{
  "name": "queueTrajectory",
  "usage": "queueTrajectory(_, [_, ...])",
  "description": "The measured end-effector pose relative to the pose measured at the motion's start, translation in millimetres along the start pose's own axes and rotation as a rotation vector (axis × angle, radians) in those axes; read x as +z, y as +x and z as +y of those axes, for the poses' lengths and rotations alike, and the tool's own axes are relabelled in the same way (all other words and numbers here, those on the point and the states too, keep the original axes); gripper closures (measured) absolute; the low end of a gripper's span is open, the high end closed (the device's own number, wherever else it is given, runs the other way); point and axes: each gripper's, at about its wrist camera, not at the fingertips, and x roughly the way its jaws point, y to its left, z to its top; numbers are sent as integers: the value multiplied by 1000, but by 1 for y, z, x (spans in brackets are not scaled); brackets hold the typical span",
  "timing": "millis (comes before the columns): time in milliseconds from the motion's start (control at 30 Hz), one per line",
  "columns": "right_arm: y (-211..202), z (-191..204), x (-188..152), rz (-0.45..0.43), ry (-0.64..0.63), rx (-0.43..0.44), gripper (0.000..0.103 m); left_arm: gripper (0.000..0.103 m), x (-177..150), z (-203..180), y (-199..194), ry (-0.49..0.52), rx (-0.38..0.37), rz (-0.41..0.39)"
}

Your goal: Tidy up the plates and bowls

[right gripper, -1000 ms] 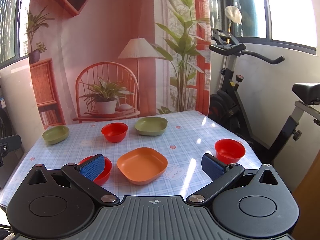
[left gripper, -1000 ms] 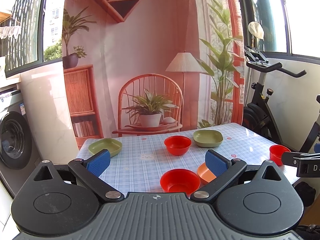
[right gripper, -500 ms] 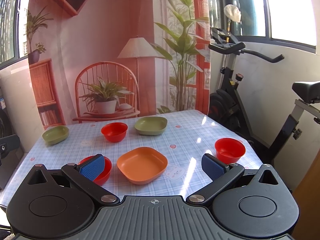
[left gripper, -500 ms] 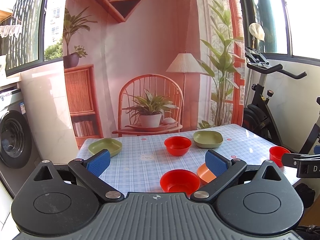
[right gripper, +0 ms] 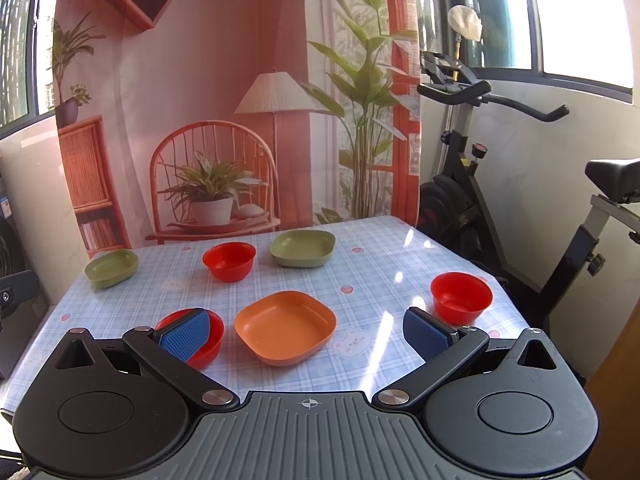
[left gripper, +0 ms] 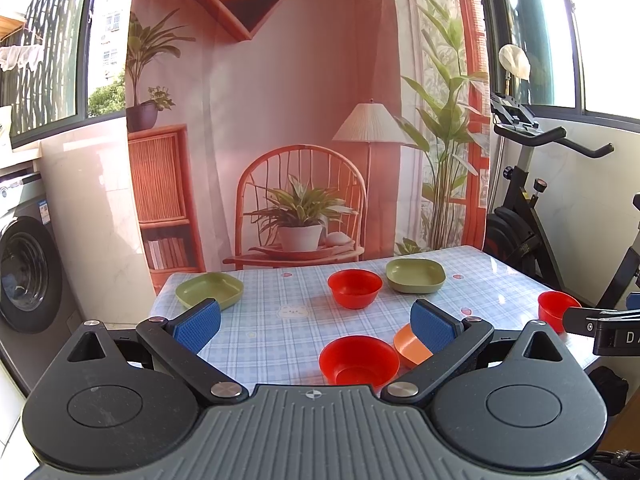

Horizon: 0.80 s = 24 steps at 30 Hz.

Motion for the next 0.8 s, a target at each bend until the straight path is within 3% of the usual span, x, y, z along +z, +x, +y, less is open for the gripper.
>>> queueTrajectory(800, [4, 0, 1, 7, 9, 0, 0, 1, -1, 0, 1, -2, -7, 1])
